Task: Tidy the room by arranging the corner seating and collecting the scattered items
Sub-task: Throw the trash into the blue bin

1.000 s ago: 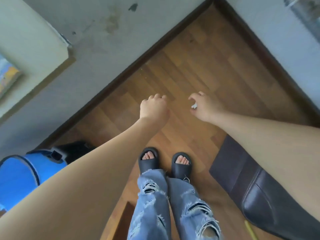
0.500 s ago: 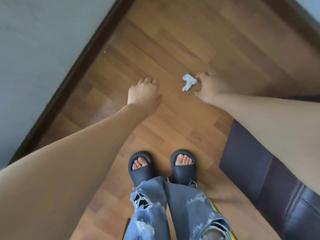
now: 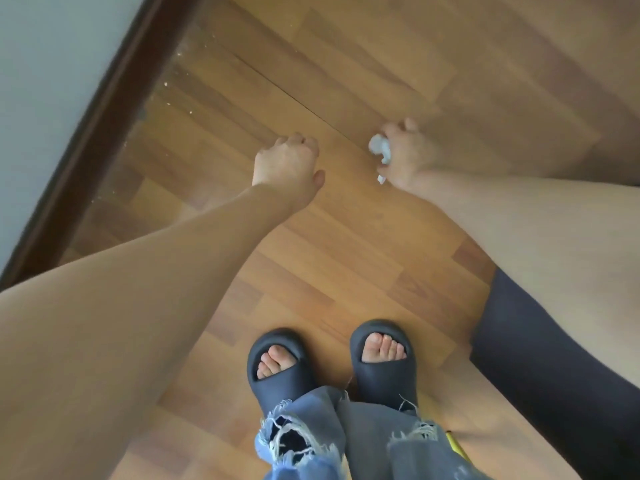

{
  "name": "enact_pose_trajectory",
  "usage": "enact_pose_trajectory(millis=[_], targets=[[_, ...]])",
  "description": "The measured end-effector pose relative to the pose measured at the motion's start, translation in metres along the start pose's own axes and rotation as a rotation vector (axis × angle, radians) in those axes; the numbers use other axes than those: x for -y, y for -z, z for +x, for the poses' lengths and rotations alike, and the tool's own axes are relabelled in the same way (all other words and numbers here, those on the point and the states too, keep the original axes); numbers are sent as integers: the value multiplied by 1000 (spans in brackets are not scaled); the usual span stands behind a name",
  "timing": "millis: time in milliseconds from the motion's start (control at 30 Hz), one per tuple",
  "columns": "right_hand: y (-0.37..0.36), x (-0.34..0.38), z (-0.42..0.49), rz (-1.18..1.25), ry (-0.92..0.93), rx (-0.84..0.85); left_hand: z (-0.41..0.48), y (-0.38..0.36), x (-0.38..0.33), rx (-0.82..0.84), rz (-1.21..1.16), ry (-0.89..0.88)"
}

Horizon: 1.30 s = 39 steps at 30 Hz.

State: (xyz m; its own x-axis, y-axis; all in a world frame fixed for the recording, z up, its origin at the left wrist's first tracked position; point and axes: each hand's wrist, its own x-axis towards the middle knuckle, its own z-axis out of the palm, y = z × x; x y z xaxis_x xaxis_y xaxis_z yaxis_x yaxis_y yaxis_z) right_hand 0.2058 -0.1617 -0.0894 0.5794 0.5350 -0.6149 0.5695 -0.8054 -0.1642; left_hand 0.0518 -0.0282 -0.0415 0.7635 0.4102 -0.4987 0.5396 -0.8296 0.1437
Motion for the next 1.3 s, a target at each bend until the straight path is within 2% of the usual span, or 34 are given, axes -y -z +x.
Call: enact_pose_trajectory(millis=[367,767,1033,1133,1300], targets=[[-7,15,-9,62,-2,1,-1,6,9,16,22,12],[108,86,-111,149,75,67,-107,129,17,30,-15,168],[177,144,-193,-28,212,94,-203,206,31,-26,-124,324],[193,175,-216,-38,227,81,-239,221,45,-36,-158,402],[192,227,-245,-34,370,90,-299,221,77,-51,-172,486]])
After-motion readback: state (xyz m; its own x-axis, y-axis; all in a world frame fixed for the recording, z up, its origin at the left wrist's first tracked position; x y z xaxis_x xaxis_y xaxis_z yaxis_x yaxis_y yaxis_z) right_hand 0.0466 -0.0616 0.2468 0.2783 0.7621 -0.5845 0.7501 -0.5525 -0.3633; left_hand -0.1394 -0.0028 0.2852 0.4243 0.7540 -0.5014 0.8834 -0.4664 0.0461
